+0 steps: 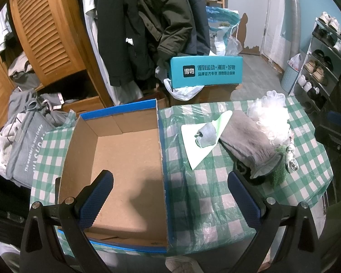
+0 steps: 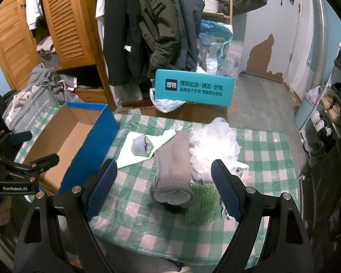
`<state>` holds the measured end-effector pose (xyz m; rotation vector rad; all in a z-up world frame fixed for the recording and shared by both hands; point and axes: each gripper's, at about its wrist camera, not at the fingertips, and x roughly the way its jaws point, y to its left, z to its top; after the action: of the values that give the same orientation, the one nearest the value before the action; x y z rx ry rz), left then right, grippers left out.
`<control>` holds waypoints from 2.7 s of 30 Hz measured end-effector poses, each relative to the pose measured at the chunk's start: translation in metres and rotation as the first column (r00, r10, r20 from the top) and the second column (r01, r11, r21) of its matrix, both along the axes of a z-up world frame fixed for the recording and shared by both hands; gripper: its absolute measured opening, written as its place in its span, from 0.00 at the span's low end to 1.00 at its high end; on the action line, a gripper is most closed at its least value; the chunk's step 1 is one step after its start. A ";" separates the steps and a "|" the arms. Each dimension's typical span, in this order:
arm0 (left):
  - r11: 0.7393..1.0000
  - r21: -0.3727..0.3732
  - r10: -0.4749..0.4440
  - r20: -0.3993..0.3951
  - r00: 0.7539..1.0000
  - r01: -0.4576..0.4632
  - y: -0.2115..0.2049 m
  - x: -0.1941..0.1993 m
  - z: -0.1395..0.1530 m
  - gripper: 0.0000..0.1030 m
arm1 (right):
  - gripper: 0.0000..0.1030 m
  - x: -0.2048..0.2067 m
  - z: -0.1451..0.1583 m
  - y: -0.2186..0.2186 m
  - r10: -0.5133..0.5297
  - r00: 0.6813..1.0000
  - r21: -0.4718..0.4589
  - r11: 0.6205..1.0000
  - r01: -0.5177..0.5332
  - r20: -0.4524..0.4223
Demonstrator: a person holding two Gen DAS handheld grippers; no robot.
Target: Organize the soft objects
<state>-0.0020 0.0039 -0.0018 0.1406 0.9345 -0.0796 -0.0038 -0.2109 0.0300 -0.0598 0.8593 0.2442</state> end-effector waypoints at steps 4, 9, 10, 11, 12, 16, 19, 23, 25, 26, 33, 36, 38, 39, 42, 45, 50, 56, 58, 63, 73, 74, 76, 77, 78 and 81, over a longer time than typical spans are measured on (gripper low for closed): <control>1.000 -0.001 0.000 0.001 1.000 0.000 -0.001 -0.002 -0.002 0.99 | 0.81 0.000 0.000 0.000 -0.001 1.000 -0.001 1.000 0.001 0.003; 1.000 -0.002 0.000 -0.002 1.000 0.000 0.000 -0.001 -0.001 0.99 | 0.81 0.000 0.000 -0.001 -0.002 1.000 0.001 1.000 0.002 0.001; 1.000 -0.002 0.000 -0.002 1.000 0.000 0.000 -0.001 -0.001 0.99 | 0.81 0.001 0.000 -0.001 -0.002 1.000 0.001 1.000 0.002 0.000; 1.000 -0.001 0.000 -0.002 1.000 0.000 0.000 -0.001 -0.001 0.99 | 0.81 0.001 0.000 -0.001 -0.002 1.000 0.001 1.000 0.002 0.000; 1.000 0.000 0.000 -0.004 1.000 0.000 0.000 0.000 -0.001 0.99 | 0.81 0.000 -0.001 -0.001 -0.003 1.000 0.000 1.000 0.003 0.000; 1.000 -0.003 0.001 -0.004 1.000 -0.001 -0.001 -0.002 -0.002 0.99 | 0.81 0.000 0.000 -0.002 -0.002 1.000 0.001 1.000 0.002 -0.001; 1.000 -0.003 0.001 -0.005 1.000 -0.001 -0.001 -0.001 -0.002 0.99 | 0.81 0.001 0.000 -0.002 -0.003 1.000 0.001 1.000 0.003 -0.001; 1.000 0.000 0.000 -0.012 1.000 0.000 -0.006 -0.004 -0.005 0.99 | 0.81 0.000 -0.001 -0.004 -0.005 1.000 -0.001 1.000 0.005 -0.001; 1.000 0.001 0.000 -0.014 1.000 0.000 -0.008 -0.004 -0.006 0.99 | 0.81 -0.001 -0.003 -0.006 -0.006 1.000 -0.004 1.000 0.006 -0.002; 1.000 0.003 0.002 -0.018 1.000 -0.002 -0.010 -0.004 -0.007 0.99 | 0.81 -0.002 -0.004 -0.007 -0.008 1.000 -0.008 1.000 0.008 -0.001; 1.000 0.005 -0.013 -0.077 0.997 0.013 -0.020 0.014 -0.019 0.99 | 0.81 0.004 -0.009 -0.032 -0.051 0.998 -0.011 0.999 0.051 -0.030; 0.999 0.024 -0.023 -0.085 0.996 0.025 -0.025 0.020 -0.023 0.99 | 0.81 0.006 -0.016 -0.042 -0.076 0.996 -0.015 0.997 0.075 -0.049; 0.999 0.027 -0.030 -0.092 0.995 0.033 -0.030 0.021 -0.025 0.99 | 0.81 0.008 -0.021 -0.050 -0.092 0.994 -0.017 0.996 0.091 -0.061; 0.999 0.025 -0.032 -0.097 0.995 0.035 -0.031 0.024 -0.026 0.99 | 0.81 0.008 -0.022 -0.052 -0.098 0.993 -0.018 0.995 0.097 -0.066; 0.999 0.024 -0.039 -0.113 0.993 0.042 -0.035 0.029 -0.029 0.99 | 0.81 0.010 -0.027 -0.061 -0.114 0.990 -0.014 0.994 0.113 -0.087; 0.998 0.037 -0.044 -0.117 0.992 0.048 -0.041 0.035 -0.032 0.99 | 0.81 0.013 -0.031 -0.068 -0.128 0.987 -0.019 0.992 0.127 -0.098; 0.997 0.043 -0.062 -0.155 0.986 0.069 -0.052 0.044 -0.043 0.99 | 0.81 0.016 -0.041 -0.084 -0.158 0.980 -0.028 0.987 0.156 -0.118; 0.995 0.038 -0.078 -0.205 0.976 0.088 -0.066 0.057 -0.059 0.99 | 0.81 0.025 -0.057 -0.105 -0.197 0.968 -0.040 0.980 0.193 -0.153; 0.995 0.039 -0.082 -0.216 0.973 0.093 -0.070 0.062 -0.064 0.99 | 0.81 0.028 -0.062 -0.110 -0.205 0.965 -0.037 0.979 0.202 -0.164; 0.994 0.037 -0.092 -0.251 0.964 0.104 -0.079 0.079 -0.075 0.99 | 0.81 0.038 -0.079 -0.126 -0.246 0.948 -0.051 0.969 0.241 -0.201; 0.992 0.041 -0.098 -0.319 0.943 0.117 -0.091 0.113 -0.102 0.99 | 0.81 0.059 -0.121 -0.157 -0.308 0.897 -0.070 0.951 0.302 -0.317; 0.991 0.045 -0.103 -0.322 0.941 0.123 -0.092 0.117 -0.105 0.99 | 0.81 0.061 -0.125 -0.158 -0.314 0.892 -0.076 0.949 0.307 -0.326; 0.990 0.058 -0.103 -0.324 0.940 0.128 -0.093 0.122 -0.110 0.99 | 0.81 0.063 -0.133 -0.157 -0.315 0.886 -0.088 0.949 0.303 -0.341; 0.990 0.063 -0.100 -0.331 0.938 0.128 -0.092 0.126 -0.114 0.99 | 0.81 0.066 -0.138 -0.157 -0.321 0.880 -0.105 0.947 0.304 -0.350; 0.990 0.064 -0.096 -0.339 0.936 0.124 -0.091 0.129 -0.117 0.99 | 0.81 0.067 -0.141 -0.157 -0.326 0.877 -0.115 0.945 0.305 -0.353; 0.992 0.059 -0.082 -0.357 0.930 0.110 -0.089 0.139 -0.126 0.99 | 0.81 0.076 -0.151 -0.161 -0.343 0.863 -0.130 0.939 0.318 -0.371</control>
<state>0.1373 -0.0850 -0.1273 0.2502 1.2925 -0.1637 0.0718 -0.3720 -0.1212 0.0805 1.2586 -0.1032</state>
